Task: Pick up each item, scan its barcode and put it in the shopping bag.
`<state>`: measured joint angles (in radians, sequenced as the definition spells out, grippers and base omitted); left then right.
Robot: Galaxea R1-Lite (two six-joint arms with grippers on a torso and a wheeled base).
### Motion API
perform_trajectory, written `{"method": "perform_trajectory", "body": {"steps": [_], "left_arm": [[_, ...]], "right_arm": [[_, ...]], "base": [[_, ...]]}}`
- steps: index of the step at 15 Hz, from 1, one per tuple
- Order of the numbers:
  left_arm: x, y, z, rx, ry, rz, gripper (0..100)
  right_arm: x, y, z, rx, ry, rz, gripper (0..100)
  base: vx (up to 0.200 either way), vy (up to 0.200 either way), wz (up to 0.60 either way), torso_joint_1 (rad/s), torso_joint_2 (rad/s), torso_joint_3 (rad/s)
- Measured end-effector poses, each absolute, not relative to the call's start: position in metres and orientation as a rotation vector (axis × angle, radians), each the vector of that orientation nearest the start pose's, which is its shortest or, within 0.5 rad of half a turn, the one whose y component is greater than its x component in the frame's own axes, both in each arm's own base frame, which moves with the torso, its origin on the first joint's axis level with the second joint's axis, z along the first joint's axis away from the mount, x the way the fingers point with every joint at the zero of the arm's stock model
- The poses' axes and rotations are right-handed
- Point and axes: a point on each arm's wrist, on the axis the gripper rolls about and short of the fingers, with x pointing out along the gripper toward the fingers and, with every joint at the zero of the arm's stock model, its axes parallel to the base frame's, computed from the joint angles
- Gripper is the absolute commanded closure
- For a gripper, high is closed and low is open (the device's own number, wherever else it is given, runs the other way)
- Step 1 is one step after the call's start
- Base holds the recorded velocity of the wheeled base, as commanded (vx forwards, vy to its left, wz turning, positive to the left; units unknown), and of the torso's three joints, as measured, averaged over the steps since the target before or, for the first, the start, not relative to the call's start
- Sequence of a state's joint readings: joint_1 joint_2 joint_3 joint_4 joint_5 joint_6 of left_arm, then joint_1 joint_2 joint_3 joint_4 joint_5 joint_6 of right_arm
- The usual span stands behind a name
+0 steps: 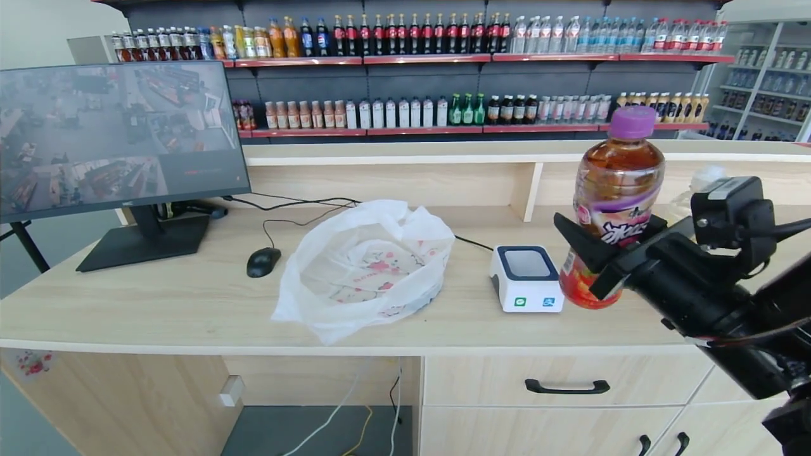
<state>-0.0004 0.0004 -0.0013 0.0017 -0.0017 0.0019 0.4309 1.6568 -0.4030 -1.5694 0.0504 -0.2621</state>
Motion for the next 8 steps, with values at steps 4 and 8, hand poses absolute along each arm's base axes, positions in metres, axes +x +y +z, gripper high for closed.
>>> {"method": "perform_trajectory", "body": {"steps": [4, 8], "left_arm": [[-0.023, 0.000, 0.076, 0.003, 0.001, -0.002, 0], [-0.023, 0.000, 0.076, 0.002, 0.001, -0.002, 0]], "right_arm": [[0.269, 0.115, 0.205, -0.398, -0.531, 0.434, 100], [0.298, 0.123, 0.203, -0.525, -0.608, 0.474, 100]], "base": [[0.000, 0.000, 0.00, 0.000, 0.00, 0.000], [0.000, 0.000, 0.00, 0.000, 0.00, 0.000]]}}
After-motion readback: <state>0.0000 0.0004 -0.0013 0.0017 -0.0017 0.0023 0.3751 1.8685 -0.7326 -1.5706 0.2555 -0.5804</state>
